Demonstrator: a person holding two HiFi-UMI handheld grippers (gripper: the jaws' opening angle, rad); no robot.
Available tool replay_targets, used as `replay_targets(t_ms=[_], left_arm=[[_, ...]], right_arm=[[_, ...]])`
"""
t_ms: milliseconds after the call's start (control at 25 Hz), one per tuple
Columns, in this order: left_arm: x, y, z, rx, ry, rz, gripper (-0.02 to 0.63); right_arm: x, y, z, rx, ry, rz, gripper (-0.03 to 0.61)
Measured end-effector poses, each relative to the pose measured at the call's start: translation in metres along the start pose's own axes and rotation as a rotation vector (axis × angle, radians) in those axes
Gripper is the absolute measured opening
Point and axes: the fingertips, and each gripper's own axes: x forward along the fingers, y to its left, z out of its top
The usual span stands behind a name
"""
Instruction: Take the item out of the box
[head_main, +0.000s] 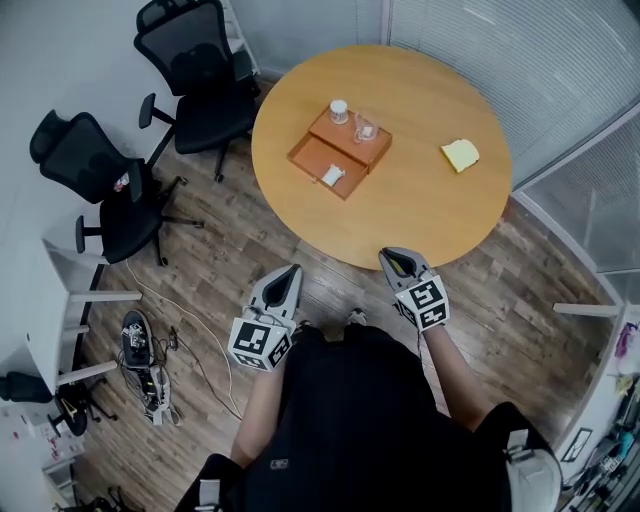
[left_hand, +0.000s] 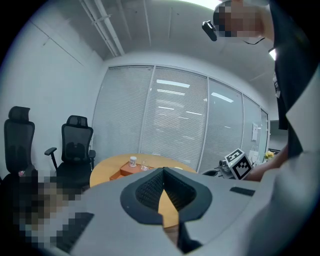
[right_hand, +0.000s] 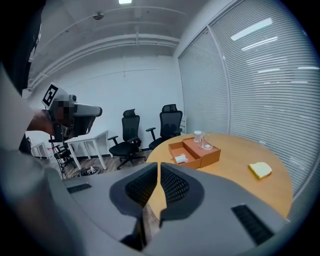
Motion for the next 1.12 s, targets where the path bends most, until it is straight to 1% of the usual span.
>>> replay_targets(t_ms=[160, 400, 560, 800, 1120], left_arm=[[0.007, 0.003, 0.002, -0.004, 0.001, -0.004, 0.006], [0.022, 0.02, 0.006, -0.002, 0.006, -0.03, 0.006], [0.034, 0.03, 0.011, -0.002, 0.0, -0.064, 0.006], [0.056, 0.059, 0.02, 0.0, -0.003, -0.117, 0.006], [0.081, 0.106, 0.037, 0.003, -0.002, -0.175, 0.006]], right_arm=[[0.006, -0.004, -0.002, 0.001, 0.016, 0.005, 0.014], [0.016, -0.013, 0.001, 0.012, 0.023, -0.029, 0.014], [0.021, -0.019, -0.001, 0.025, 0.043, -0.058, 0.014], [0.04, -0.044, 0.02, 0.028, 0.037, -0.139, 0.014], [0.077, -0.047, 0.046, 0.038, 0.043, -0.187, 0.014]])
